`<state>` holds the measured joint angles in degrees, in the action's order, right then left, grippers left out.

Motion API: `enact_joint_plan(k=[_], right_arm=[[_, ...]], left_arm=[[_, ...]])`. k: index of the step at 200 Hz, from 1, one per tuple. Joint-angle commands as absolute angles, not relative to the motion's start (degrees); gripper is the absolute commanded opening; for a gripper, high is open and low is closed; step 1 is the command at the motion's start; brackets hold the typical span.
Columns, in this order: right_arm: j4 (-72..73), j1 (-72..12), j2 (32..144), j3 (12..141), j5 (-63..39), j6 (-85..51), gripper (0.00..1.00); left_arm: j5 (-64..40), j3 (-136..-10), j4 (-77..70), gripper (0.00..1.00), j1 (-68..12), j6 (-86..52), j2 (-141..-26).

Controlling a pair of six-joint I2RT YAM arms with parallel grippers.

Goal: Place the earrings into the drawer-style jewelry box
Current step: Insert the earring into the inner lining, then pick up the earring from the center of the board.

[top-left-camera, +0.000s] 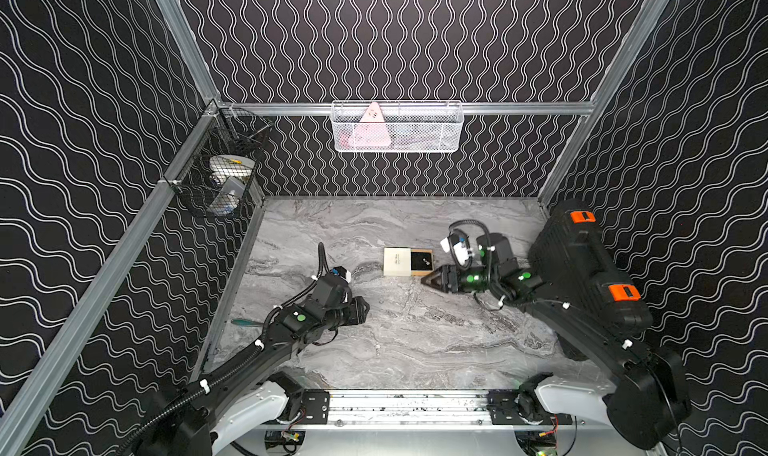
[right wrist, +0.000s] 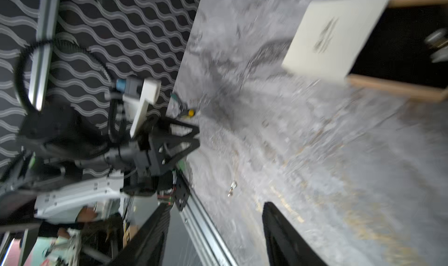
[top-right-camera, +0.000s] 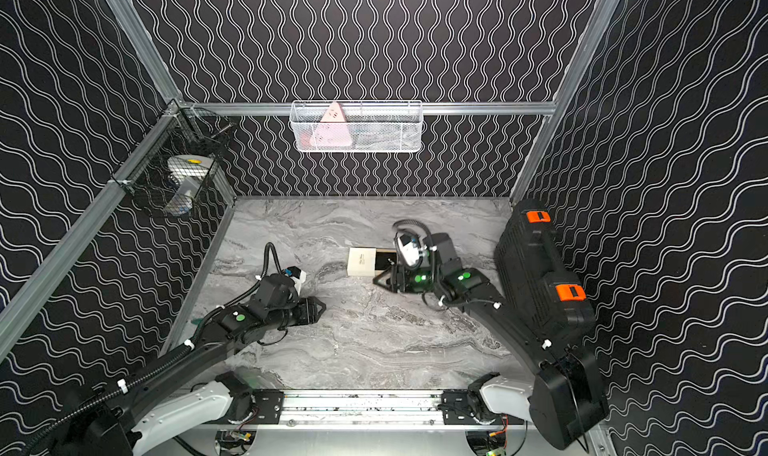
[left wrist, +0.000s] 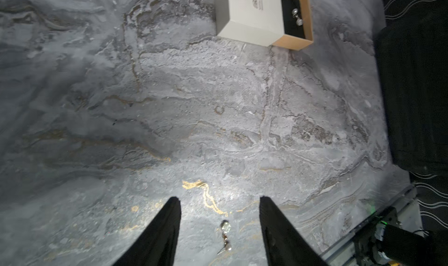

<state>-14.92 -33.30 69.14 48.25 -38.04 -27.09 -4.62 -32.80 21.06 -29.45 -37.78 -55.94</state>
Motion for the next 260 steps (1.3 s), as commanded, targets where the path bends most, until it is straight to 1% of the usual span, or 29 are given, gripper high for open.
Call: enact_joint_plan(k=[1,15,24,44,69,93,102,119,146,162,175,184,201,260], right_arm=[[-5.25,-42.49,65.52,40.87,-30.44,-29.79,0.62],[0.51,-48.80,64.56,35.32,-28.61,-25.72,0.56],[2.70,-52.44,64.73,33.02,-24.54,-23.37,0.56],[10.52,-58.05,67.32,28.69,-22.18,-14.99,0.54],[17.19,-62.55,72.88,27.98,-17.83,-5.80,0.53],[20.02,-63.95,80.56,30.75,-15.56,0.04,0.54],[21.10,-64.29,82.96,31.65,-15.28,2.21,0.55],[23.13,-64.42,86.31,32.59,-15.91,4.47,0.57],[26.86,-64.42,90.81,33.28,-16.31,6.64,0.56],[26.89,-64.51,92.39,34.14,-16.34,7.54,0.53],[26.84,-64.62,93.14,34.32,-16.11,8.41,0.48],[27.19,-64.60,93.79,34.28,-15.55,9.00,0.42],[26.28,-64.69,95.07,35.00,-15.86,10.22,0.36],[27.39,-65.64,98.39,35.16,-14.41,11.47,0.35]], left_arm=[[-0.12,-31.85,22.98,0.58,-29.29,-38.33,-54.83],[0.13,-31.21,22.76,0.58,-29.10,-37.84,-53.82],[0.14,-31.25,22.84,0.58,-29.09,-37.58,-53.11],[-0.33,-31.96,22.94,0.58,-29.01,-37.07,-52.04],[-0.71,-32.85,23.19,0.59,-28.92,-35.99,-51.35],[-0.28,-33.39,23.47,0.59,-28.84,-35.00,-51.46],[-0.18,-33.56,23.39,0.58,-28.87,-34.81,-51.68],[-0.21,-34.26,23.43,0.58,-28.79,-34.90,-52.36],[-0.77,-35.11,23.03,0.58,-28.77,-35.24,-52.61],[-0.77,-35.57,23.11,0.58,-28.66,-35.24,-52.40],[-0.97,-35.92,23.37,0.58,-28.56,-35.13,-52.30],[-0.96,-36.16,23.79,0.58,-28.50,-35.07,-52.37],[-1.10,-36.21,24.08,0.59,-28.39,-35.03,-52.13],[-1.93,-35.38,24.53,0.60,-27.89,-35.07,-51.79]])
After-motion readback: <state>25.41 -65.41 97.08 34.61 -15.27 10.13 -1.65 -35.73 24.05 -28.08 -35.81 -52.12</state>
